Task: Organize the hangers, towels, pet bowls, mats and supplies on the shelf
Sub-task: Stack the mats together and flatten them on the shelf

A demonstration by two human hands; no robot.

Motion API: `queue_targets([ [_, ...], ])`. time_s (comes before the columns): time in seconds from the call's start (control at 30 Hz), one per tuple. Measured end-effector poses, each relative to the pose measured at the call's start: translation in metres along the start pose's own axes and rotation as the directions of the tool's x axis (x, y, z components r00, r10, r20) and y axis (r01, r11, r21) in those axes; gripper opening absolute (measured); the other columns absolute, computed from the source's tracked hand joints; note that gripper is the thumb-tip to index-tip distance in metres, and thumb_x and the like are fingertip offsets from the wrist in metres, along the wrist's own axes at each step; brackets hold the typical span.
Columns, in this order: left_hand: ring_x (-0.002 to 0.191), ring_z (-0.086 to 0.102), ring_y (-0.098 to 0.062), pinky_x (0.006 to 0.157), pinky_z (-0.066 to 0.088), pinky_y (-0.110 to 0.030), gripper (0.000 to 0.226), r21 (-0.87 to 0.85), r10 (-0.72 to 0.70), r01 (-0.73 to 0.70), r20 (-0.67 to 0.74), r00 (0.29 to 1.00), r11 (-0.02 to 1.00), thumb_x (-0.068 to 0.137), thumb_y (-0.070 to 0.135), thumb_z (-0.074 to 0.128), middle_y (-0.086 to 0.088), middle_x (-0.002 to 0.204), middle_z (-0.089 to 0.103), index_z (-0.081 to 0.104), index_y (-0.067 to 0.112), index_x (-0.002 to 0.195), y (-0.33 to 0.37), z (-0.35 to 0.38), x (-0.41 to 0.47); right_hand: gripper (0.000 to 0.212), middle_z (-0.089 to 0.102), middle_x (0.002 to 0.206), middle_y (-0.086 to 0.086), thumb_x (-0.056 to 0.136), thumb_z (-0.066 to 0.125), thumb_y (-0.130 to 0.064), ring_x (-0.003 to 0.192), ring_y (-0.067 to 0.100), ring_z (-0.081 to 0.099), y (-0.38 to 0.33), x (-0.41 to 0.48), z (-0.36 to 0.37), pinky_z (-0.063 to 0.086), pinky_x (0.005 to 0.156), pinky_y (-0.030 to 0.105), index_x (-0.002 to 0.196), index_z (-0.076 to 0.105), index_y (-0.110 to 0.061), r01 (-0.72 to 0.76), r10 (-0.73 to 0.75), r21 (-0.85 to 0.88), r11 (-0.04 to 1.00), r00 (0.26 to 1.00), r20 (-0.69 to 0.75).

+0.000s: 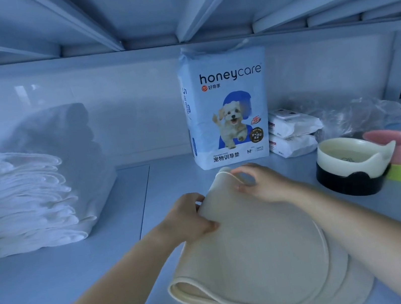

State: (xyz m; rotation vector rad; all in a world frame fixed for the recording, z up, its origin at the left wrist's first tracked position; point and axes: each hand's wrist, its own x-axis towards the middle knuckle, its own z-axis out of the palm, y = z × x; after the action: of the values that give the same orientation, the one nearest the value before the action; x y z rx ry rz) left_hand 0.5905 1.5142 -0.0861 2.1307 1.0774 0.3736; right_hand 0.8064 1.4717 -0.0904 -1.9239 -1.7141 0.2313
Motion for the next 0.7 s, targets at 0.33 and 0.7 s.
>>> queue_targets([
  [0.33, 0.1, 0.057, -0.017, 0.072, 0.042, -0.022, 0.058, 0.184, 0.131, -0.132, 0.016, 0.991, 0.974, 0.074, 0.007, 0.069, 0.003, 0.112, 0.059, 0.053, 0.024, 0.127, 0.019, -0.028, 0.046, 0.063, 0.04, 0.145, 0.0, 0.089, 0.059, -0.034, 0.128, 0.017, 0.044, 0.018, -0.005, -0.015, 0.037, 0.103, 0.031, 0.143, 0.027, -0.03, -0.152, 0.155, 0.084, 0.985, 0.988, -0.028],
  [0.7, 0.096, 0.053, -0.013, 0.077, 0.04, -0.024, 0.034, 0.257, 0.084, -0.075, -0.024, 0.996, 0.964, 0.085, 0.035, 0.057, 0.008, 0.109, 0.055, 0.056, 0.024, 0.118, -0.01, -0.02, 0.046, 0.066, 0.038, 0.146, 0.001, 0.088, 0.059, -0.036, 0.132, 0.017, 0.04, 0.033, -0.005, -0.015, 0.035, 0.106, 0.032, 0.144, 0.028, -0.022, -0.225, 0.225, 0.044, 0.973, 0.974, -0.005],
])
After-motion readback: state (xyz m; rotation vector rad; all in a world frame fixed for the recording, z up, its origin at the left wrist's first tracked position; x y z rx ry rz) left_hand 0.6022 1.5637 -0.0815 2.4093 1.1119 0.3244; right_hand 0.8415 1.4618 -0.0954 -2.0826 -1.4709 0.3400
